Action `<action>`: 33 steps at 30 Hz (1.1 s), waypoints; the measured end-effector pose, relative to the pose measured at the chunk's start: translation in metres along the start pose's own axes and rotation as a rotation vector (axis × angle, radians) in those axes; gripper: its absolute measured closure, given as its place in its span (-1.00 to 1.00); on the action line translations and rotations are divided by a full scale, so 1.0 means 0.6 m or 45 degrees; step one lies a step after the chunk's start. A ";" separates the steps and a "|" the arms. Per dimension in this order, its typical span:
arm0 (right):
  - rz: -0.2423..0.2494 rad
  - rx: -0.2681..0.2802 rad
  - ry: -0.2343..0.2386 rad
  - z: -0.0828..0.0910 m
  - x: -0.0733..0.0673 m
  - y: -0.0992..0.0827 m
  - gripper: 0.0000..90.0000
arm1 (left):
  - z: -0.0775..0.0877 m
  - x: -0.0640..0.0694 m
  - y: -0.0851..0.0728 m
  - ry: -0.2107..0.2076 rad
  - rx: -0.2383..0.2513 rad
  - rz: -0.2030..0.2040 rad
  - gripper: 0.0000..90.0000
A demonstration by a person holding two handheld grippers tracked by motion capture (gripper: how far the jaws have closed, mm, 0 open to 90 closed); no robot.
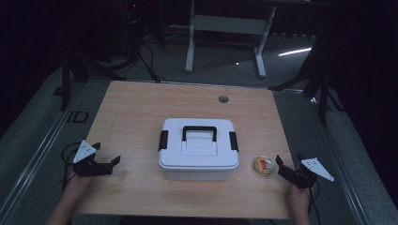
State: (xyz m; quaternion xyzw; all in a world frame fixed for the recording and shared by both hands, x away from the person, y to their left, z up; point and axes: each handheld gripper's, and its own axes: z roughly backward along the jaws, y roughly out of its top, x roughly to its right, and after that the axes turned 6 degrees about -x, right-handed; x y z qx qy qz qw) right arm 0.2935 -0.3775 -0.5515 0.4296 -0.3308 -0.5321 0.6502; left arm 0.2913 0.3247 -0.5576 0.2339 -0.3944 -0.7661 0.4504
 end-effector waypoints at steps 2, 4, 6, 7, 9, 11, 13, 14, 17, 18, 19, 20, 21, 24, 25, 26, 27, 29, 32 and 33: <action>0.006 -0.005 0.010 -0.001 0.000 0.000 -0.73 | 0.000 -0.009 0.006 -0.035 -0.059 -0.044 -1.00; 0.009 -0.010 0.015 -0.001 0.000 -0.001 -0.73 | -0.001 -0.010 0.008 -0.044 -0.076 -0.055 -1.00; 0.013 -0.010 0.016 -0.001 0.000 -0.001 -0.73 | -0.001 -0.014 0.013 -0.066 -0.136 -0.109 -1.00; 0.015 -0.010 0.017 -0.001 -0.001 -0.001 -0.73 | -0.002 -0.016 0.018 -0.060 -0.198 -0.173 -1.00; 0.015 -0.013 0.018 -0.001 -0.001 0.000 -0.73 | 0.000 -0.018 0.025 -0.098 -0.241 -0.201 -1.00; 0.017 -0.014 0.021 -0.002 -0.001 0.000 -0.73 | 0.002 -0.018 0.030 -0.116 -0.279 -0.240 -1.00; 0.016 -0.015 0.023 -0.002 0.000 0.000 -0.73 | 0.002 -0.017 0.036 -0.141 -0.346 -0.284 -1.00; 0.016 -0.015 0.023 -0.002 0.000 0.000 -0.73 | 0.002 -0.016 0.038 -0.137 -0.369 -0.306 -1.00; 0.013 -0.018 0.028 -0.001 0.000 0.000 -0.73 | 0.003 -0.016 0.043 -0.158 -0.430 -0.333 -1.00; 0.013 -0.018 0.028 -0.001 0.000 0.000 -0.73 | 0.003 -0.016 0.043 -0.158 -0.430 -0.333 -1.00; 0.013 -0.019 0.028 -0.001 0.000 0.000 -0.73 | 0.004 -0.017 0.045 -0.172 -0.462 -0.351 -1.00; 0.014 -0.020 0.029 -0.002 -0.001 0.000 -0.73 | 0.005 -0.016 0.047 -0.178 -0.483 -0.361 -1.00; 0.017 -0.020 0.029 -0.002 -0.001 0.000 -0.73 | 0.005 -0.016 0.048 -0.182 -0.504 -0.382 -1.00; 0.018 -0.020 0.029 -0.002 -0.001 0.000 -0.73 | 0.005 -0.016 0.052 -0.199 -0.588 -0.422 -1.00; 0.020 -0.021 0.029 -0.002 -0.001 0.000 -0.73 | 0.004 -0.014 0.053 -0.195 -0.610 -0.445 -1.00; 0.021 -0.022 0.028 -0.002 -0.001 0.000 -0.73 | 0.004 -0.014 0.055 -0.200 -0.635 -0.459 -1.00; 0.021 -0.022 0.028 -0.002 -0.002 0.000 -0.73 | 0.005 -0.014 0.057 -0.212 -0.660 -0.466 -1.00; 0.023 -0.023 0.029 -0.002 -0.002 0.000 -0.73 | 0.006 -0.012 0.062 -0.213 -0.685 -0.485 -1.00; 0.025 -0.026 0.029 -0.002 -0.002 0.000 -0.73 | 0.008 -0.011 0.071 -0.220 -0.738 -0.509 -1.00; 0.025 -0.026 0.029 -0.002 -0.002 0.000 -0.73 | 0.008 -0.011 0.074 -0.225 -0.757 -0.515 -1.00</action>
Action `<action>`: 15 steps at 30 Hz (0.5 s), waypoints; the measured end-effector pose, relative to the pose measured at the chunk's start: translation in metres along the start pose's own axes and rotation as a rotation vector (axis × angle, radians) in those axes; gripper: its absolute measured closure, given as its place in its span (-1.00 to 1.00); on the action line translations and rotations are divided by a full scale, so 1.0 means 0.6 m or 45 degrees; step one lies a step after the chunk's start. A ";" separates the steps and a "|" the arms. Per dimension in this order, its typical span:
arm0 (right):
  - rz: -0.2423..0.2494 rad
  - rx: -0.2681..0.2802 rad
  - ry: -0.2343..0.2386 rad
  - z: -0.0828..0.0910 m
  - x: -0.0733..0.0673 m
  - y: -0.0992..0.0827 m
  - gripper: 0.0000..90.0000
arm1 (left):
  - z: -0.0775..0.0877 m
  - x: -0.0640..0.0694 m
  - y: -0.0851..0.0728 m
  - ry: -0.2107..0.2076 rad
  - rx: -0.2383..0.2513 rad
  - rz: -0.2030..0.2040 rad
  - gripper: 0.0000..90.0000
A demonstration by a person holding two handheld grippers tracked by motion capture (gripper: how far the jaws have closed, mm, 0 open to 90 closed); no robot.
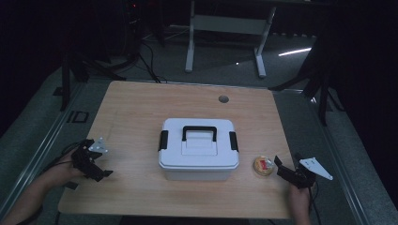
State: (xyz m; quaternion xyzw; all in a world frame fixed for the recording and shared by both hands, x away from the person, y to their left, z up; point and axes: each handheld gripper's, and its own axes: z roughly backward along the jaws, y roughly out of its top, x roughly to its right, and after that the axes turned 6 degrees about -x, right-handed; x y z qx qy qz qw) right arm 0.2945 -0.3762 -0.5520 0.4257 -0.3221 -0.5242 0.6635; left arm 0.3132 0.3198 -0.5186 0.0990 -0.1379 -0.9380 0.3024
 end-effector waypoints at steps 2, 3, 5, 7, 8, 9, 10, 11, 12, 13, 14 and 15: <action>0.000 -0.001 0.001 0.000 0.000 0.000 -0.73 | 0.005 0.000 0.004 0.019 -0.023 -0.015 -1.00; 0.001 -0.001 0.001 0.000 0.000 0.000 -0.73 | 0.007 0.000 0.005 0.018 -0.036 -0.010 -1.00; 0.001 -0.001 0.002 0.000 0.000 0.000 -0.73 | 0.010 -0.002 0.007 0.011 -0.063 -0.008 -1.00; 0.000 -0.004 0.004 0.000 0.000 0.000 -0.73 | 0.014 -0.001 0.010 0.001 -0.132 -0.022 -1.00; 0.000 -0.005 0.005 0.000 0.000 0.000 -0.73 | 0.015 -0.001 0.011 -0.007 -0.150 -0.021 -1.00; 0.000 -0.005 0.005 0.000 0.000 0.000 -0.73 | 0.015 -0.001 0.011 -0.007 -0.150 -0.021 -1.00; 0.000 -0.004 0.006 0.000 0.000 0.000 -0.73 | 0.015 -0.001 0.011 -0.007 -0.150 -0.021 -1.00; -0.001 -0.005 0.007 -0.001 0.000 0.000 -0.73 | 0.020 -0.001 0.015 -0.032 -0.224 -0.024 -1.00; -0.003 -0.006 0.007 -0.001 0.000 0.000 -0.73 | 0.021 0.000 0.016 -0.038 -0.242 -0.035 -1.00; -0.002 -0.005 0.007 -0.001 0.000 0.000 -0.73 | 0.021 0.001 0.017 -0.046 -0.266 -0.038 -1.00; -0.003 -0.006 0.008 -0.001 0.000 0.000 -0.73 | 0.021 0.001 0.017 -0.046 -0.266 -0.038 -1.00; -0.003 -0.006 0.008 -0.001 0.000 0.000 -0.73 | 0.021 0.001 0.018 -0.057 -0.292 -0.038 -1.00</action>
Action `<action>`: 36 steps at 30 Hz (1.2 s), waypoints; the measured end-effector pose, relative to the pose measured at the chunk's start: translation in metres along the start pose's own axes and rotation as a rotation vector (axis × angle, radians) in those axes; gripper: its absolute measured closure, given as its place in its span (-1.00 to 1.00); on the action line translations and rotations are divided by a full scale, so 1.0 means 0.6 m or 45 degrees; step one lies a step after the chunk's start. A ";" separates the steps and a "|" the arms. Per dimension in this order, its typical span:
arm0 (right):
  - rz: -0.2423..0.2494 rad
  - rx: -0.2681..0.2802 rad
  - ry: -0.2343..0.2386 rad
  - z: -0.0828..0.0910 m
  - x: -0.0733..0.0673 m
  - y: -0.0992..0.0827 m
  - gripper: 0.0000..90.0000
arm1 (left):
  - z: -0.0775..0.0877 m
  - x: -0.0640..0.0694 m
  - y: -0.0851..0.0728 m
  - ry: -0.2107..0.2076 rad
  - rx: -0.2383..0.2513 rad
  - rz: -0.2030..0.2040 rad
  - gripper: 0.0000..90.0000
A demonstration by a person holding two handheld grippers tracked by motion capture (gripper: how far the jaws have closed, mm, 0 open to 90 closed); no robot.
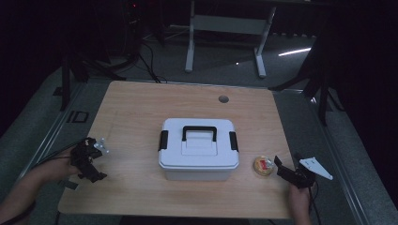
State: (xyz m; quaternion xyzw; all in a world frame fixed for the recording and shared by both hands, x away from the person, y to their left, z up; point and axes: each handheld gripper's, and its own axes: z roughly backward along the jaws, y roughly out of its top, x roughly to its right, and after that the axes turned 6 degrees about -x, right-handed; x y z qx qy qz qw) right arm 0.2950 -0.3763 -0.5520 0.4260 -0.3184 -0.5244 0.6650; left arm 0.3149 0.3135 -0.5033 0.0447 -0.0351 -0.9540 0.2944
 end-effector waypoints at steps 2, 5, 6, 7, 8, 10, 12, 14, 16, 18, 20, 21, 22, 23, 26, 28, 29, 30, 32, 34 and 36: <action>0.000 -0.002 -0.001 0.000 0.000 0.000 -0.73 | 0.000 0.002 0.003 -0.041 -0.076 0.016 -1.00; 0.002 -0.002 -0.001 0.000 0.000 0.000 -0.73 | 0.003 0.001 0.007 -0.072 -0.118 0.049 -1.00; 0.001 -0.003 -0.002 0.000 0.000 0.000 -0.73 | 0.005 -0.001 0.009 -0.085 -0.148 0.060 -0.99; 0.000 -0.002 -0.002 0.000 0.000 0.000 -0.73 | 0.006 -0.001 0.010 -0.095 -0.166 0.057 -0.98; -0.001 -0.002 -0.001 0.000 0.000 0.000 -0.73 | 0.008 0.000 0.010 -0.120 -0.190 0.036 -0.98; 0.002 -0.004 -0.002 -0.001 0.000 0.000 -0.73 | 0.011 0.001 0.012 -0.108 -0.212 0.006 -0.98; 0.002 -0.005 -0.002 -0.001 -0.001 0.000 -0.73 | 0.016 -0.001 0.015 -0.125 -0.219 0.005 -0.98; 0.002 -0.007 -0.002 -0.001 -0.001 0.000 -0.73 | 0.018 -0.002 0.016 -0.140 -0.222 0.008 -0.98; 0.003 -0.007 -0.003 -0.001 -0.001 0.000 -0.73 | 0.023 -0.002 0.021 -0.128 -0.252 -0.015 -0.98; 0.003 -0.007 -0.002 -0.001 -0.001 0.000 -0.73 | 0.023 -0.002 0.022 -0.134 -0.256 -0.014 -0.98; 0.004 -0.009 -0.002 -0.001 -0.001 0.001 -0.73 | 0.029 -0.005 0.031 -0.133 -0.269 -0.038 -0.98; 0.005 -0.010 -0.001 -0.001 -0.001 0.001 -0.73 | 0.032 -0.004 0.034 -0.125 -0.273 -0.042 -0.98; 0.006 -0.013 0.000 -0.001 -0.001 0.001 -0.73 | 0.035 -0.005 0.037 -0.143 -0.266 -0.047 -0.98; 0.007 -0.016 0.004 -0.002 -0.001 0.001 -0.73 | 0.040 -0.005 0.040 -0.149 -0.254 -0.057 -0.98; 0.010 -0.018 0.006 -0.002 -0.001 0.001 -0.73 | 0.052 -0.007 0.051 -0.155 -0.228 -0.072 -0.98; 0.010 -0.018 0.004 -0.002 -0.001 0.001 -0.73 | 0.061 -0.007 0.060 -0.158 -0.218 -0.084 -0.98; 0.010 -0.018 0.006 -0.002 -0.001 0.001 -0.73 | 0.064 -0.006 0.064 -0.154 -0.222 -0.097 -0.98; 0.010 -0.018 0.005 -0.002 -0.001 0.001 -0.73 | 0.068 -0.005 0.070 -0.147 -0.228 -0.107 -0.98; 0.013 -0.020 0.006 -0.002 -0.001 0.001 -0.73 | 0.075 -0.005 0.079 -0.144 -0.221 -0.122 -0.98; 0.017 -0.024 0.005 -0.002 -0.002 0.001 -0.73 | 0.083 -0.005 0.091 -0.144 -0.217 -0.138 -0.98; 0.020 -0.027 0.009 -0.002 -0.002 0.001 -0.73 | 0.091 -0.006 0.102 -0.135 -0.219 -0.160 -0.98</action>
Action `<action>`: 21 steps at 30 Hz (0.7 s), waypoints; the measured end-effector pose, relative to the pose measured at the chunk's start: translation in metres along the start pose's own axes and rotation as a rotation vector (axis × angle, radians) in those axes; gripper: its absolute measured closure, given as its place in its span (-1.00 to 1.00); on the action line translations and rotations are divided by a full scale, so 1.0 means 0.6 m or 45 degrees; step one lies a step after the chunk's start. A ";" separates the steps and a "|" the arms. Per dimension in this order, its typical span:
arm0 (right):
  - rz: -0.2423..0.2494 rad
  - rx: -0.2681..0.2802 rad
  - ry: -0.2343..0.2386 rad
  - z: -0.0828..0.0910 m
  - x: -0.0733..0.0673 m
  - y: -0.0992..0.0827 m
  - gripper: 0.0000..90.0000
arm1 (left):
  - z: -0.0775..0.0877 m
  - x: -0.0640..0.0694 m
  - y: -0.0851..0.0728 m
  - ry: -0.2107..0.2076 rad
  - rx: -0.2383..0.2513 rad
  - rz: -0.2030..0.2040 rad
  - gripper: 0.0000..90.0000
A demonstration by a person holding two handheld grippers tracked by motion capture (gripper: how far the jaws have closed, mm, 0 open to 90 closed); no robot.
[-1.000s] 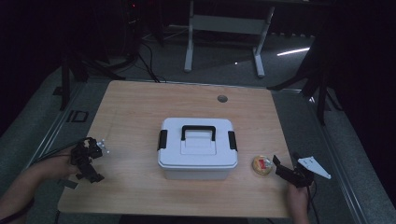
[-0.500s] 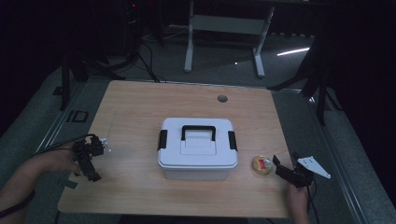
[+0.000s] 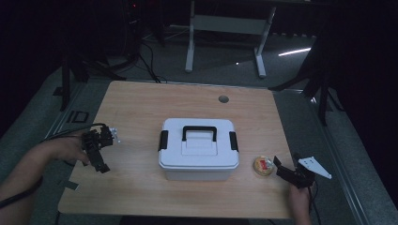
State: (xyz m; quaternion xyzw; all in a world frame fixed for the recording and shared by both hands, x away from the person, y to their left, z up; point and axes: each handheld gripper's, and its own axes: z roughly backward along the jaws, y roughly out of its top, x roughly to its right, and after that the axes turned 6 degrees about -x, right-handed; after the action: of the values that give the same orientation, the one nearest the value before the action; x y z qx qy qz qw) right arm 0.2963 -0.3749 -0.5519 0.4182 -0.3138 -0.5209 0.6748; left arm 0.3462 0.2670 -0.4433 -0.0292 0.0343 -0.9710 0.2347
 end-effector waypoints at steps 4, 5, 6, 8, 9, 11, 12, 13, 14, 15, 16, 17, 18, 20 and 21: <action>0.001 0.000 0.001 0.000 0.000 0.000 -0.73 | 0.020 0.001 0.017 0.001 0.028 -0.034 -0.98; 0.000 0.000 0.002 0.000 0.000 0.000 -0.73 | 0.029 0.003 0.022 0.004 0.042 -0.047 -0.98; 0.000 0.000 0.002 0.000 0.000 0.000 -0.73 | 0.029 0.003 0.022 0.004 0.042 -0.047 -0.98; 0.000 -0.001 0.001 0.000 0.000 0.000 -0.73 | 0.045 0.006 0.036 0.014 0.050 -0.074 -0.98; 0.000 -0.001 0.001 0.000 0.000 0.000 -0.73 | 0.053 0.008 0.042 0.026 0.044 -0.094 -0.98; 0.001 0.000 -0.001 0.000 0.000 0.000 -0.73 | 0.059 0.009 0.047 0.028 0.045 -0.099 -0.98; 0.002 -0.001 0.001 0.000 0.000 0.000 -0.73 | 0.070 0.012 0.057 0.043 0.045 -0.109 -0.98; 0.002 -0.001 0.001 0.000 0.000 0.000 -0.73 | 0.076 0.013 0.063 0.038 0.048 -0.111 -0.98; 0.003 -0.001 0.001 0.000 0.000 0.000 -0.73 | 0.080 0.014 0.066 0.034 0.051 -0.116 -0.98; 0.003 -0.002 0.003 0.000 0.000 0.000 -0.73 | 0.086 0.015 0.073 0.026 0.060 -0.121 -0.98; 0.004 -0.002 0.004 0.000 0.000 0.000 -0.73 | 0.090 0.016 0.078 0.021 0.057 -0.127 -0.98; 0.005 -0.002 0.004 0.000 0.000 0.000 -0.73 | 0.090 0.016 0.078 0.021 0.057 -0.127 -0.98; 0.005 -0.002 0.004 0.000 0.000 0.000 -0.73 | 0.094 0.017 0.083 0.022 0.058 -0.136 -0.98; 0.007 -0.004 0.004 0.000 0.000 0.000 -0.73 | 0.105 0.020 0.100 0.019 0.049 -0.162 -0.98; 0.007 -0.004 0.005 0.000 0.000 0.000 -0.73 | 0.109 0.022 0.105 0.020 0.050 -0.175 -0.98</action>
State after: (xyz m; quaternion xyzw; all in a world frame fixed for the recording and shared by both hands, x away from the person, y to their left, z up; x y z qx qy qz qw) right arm 0.2966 -0.3747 -0.5519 0.4174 -0.3127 -0.5187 0.6775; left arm 0.3680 0.2015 -0.3828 -0.0191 0.0150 -0.9856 0.1675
